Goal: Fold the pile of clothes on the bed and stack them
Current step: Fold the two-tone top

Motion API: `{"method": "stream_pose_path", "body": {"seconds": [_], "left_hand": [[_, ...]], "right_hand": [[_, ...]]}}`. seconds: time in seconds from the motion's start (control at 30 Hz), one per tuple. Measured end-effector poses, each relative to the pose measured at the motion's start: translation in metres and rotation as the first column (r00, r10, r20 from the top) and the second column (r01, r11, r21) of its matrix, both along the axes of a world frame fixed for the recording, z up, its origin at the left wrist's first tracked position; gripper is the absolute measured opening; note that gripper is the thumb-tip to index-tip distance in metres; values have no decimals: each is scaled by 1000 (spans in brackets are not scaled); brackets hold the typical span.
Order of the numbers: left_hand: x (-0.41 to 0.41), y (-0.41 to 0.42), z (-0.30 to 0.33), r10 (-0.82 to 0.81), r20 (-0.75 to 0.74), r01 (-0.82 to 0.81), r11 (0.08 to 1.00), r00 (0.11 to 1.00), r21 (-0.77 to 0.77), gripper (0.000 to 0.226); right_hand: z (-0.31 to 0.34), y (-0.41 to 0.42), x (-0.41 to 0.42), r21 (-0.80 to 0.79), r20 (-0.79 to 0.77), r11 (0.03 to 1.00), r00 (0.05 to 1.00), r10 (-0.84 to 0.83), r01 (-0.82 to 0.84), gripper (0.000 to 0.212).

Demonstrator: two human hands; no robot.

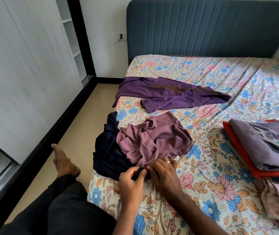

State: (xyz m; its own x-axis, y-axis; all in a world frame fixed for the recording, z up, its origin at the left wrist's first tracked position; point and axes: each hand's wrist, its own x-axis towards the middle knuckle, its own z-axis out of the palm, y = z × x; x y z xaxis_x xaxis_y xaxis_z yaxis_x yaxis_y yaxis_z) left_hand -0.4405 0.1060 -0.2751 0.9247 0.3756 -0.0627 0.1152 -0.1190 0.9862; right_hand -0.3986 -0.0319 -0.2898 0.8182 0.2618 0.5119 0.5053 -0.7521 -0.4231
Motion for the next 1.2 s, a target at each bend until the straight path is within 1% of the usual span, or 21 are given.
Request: {"method": "stream_pose_path", "body": {"seconds": [0.1, 0.2, 0.33, 0.37, 0.47, 0.57, 0.63, 0.83, 0.9, 0.97, 1.03, 1.07, 1.1, 1.2], "left_hand": [[-10, 10, -9, 0, 15, 0, 999, 1000, 36, 11], [-14, 15, -10, -25, -1, 25, 1000, 1000, -4, 17], [-18, 13, -4, -60, 10, 59, 995, 998, 81, 11], [-20, 13, -1, -62, 8, 61, 995, 998, 79, 10], [-22, 10, 4, -52, 0, 52, 995, 999, 84, 25], [-22, 9, 5, -40, 3, 40, 998, 999, 48, 25], [-22, 9, 5, -47, -7, 48, 998, 999, 49, 25], [-23, 12, 3, -35, -26, 36, 999, 999, 35, 27], [-22, 13, 1, -31, -28, 33, 998, 999, 49, 24], [-21, 12, 0, -32, -14, 32, 998, 999, 61, 14], [-22, 10, 1, -49, -5, 49, 996, 999, 69, 3], [-22, 11, 1, -57, -3, 57, 995, 998, 83, 4], [-23, 11, 0, -64, 6, 63, 993, 998, 95, 10], [-25, 13, 0, -76, 11, 74, 990, 997, 123, 23]], "right_hand": [[3, 3, -7, -52, -8, 998, 999, 33, -33, 25], [3, 7, -19, -53, -15, 998, 999, 35, -35, 15], [2, 12, -24, 12, -44, 1000, 999, -23, 24, 12], [3, 13, -25, 39, -49, 999, 998, -34, 36, 11], [6, 14, -24, 108, -48, 994, 999, -12, 17, 12], [8, 14, -24, 149, -33, 989, 999, 22, -16, 10], [9, 14, -23, 164, -37, 986, 999, 19, -12, 7], [7, 13, -24, 84, -25, 996, 999, 26, -24, 4], [7, 12, -25, 58, 1, 998, 1000, 13, -13, 6], [9, 13, -27, 11, 58, 1000, 998, -20, 19, 10], [10, 15, -30, -47, 134, 995, 988, -80, 87, 13], [11, 16, -31, -53, 154, 990, 980, -122, 132, 15], [13, 14, -31, -41, 165, 982, 971, -174, 183, 15], [22, -2, -16, 45, 165, 941, 926, -339, 336, 17]]}}
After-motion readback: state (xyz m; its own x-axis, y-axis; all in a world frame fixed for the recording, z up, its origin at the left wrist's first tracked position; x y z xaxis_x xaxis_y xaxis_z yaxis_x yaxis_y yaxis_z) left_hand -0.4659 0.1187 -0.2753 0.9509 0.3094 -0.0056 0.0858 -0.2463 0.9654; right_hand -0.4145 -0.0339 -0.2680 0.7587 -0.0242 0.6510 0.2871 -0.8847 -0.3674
